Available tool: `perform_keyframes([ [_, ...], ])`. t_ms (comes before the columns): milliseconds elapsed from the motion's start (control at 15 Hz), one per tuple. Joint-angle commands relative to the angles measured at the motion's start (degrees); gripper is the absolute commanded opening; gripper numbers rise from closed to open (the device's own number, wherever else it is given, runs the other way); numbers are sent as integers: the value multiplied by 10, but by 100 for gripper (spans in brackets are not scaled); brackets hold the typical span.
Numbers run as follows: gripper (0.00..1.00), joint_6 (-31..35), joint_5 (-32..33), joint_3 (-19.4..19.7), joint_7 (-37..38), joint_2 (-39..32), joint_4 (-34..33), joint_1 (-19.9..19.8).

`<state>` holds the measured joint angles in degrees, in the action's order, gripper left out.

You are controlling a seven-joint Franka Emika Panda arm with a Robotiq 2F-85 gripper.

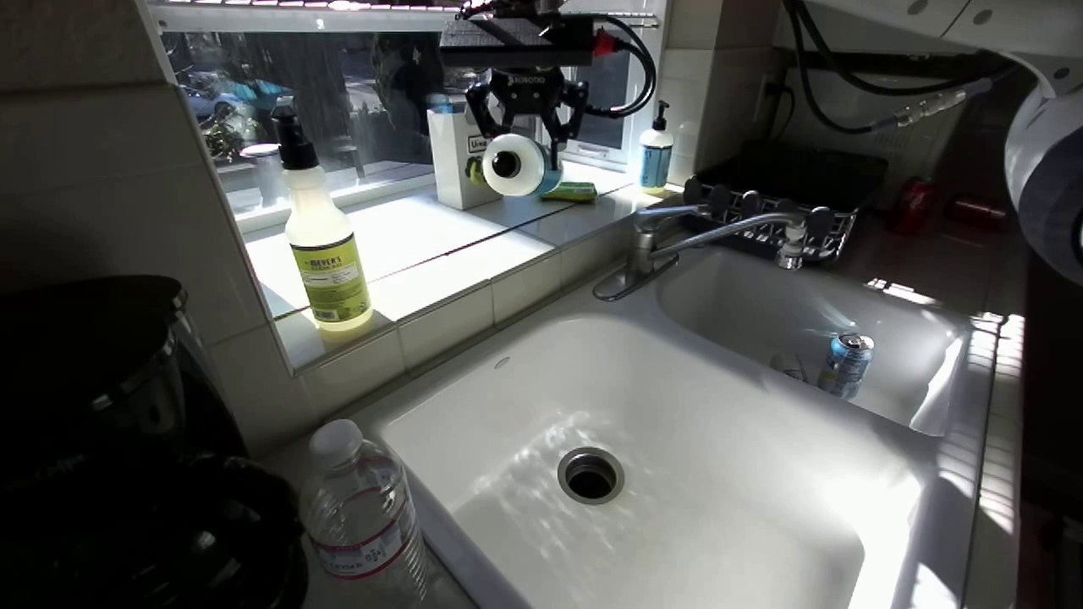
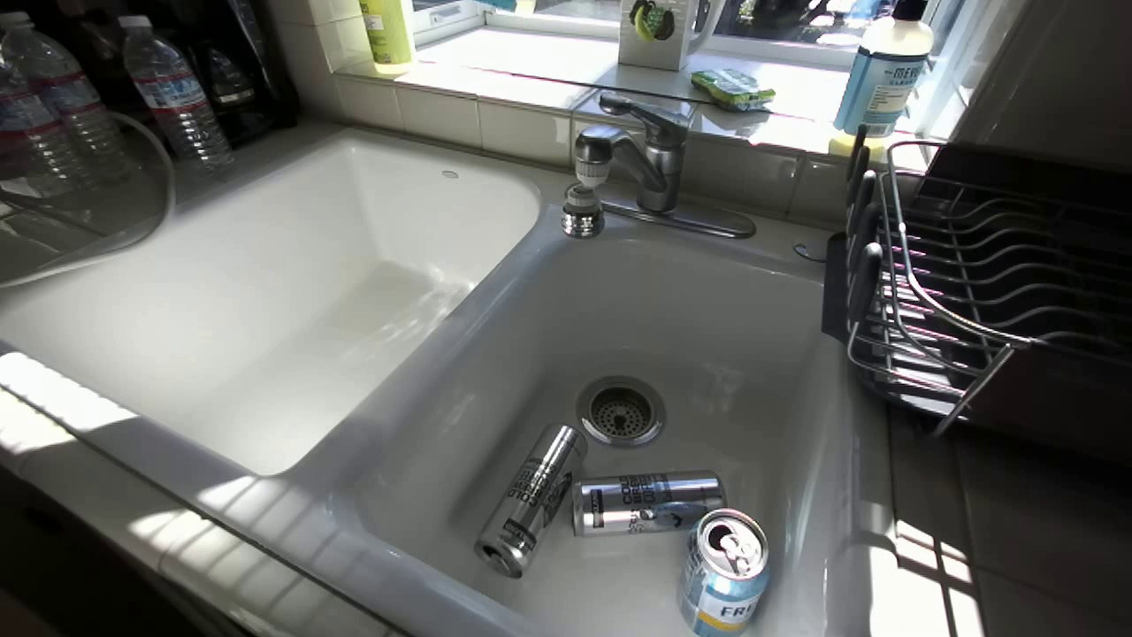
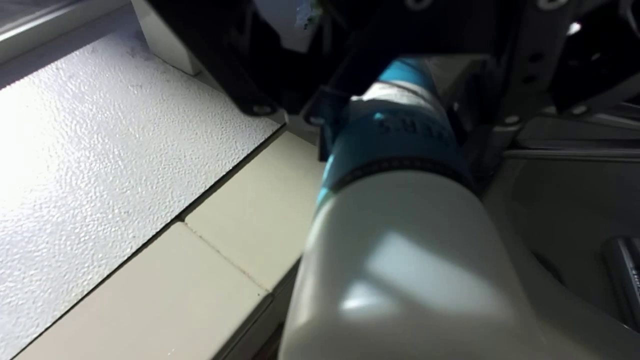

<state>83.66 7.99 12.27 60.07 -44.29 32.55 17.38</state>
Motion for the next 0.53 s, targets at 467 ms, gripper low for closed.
perform_keyframes([
  [467,31,45,109,19,-83,50,18,70],
])
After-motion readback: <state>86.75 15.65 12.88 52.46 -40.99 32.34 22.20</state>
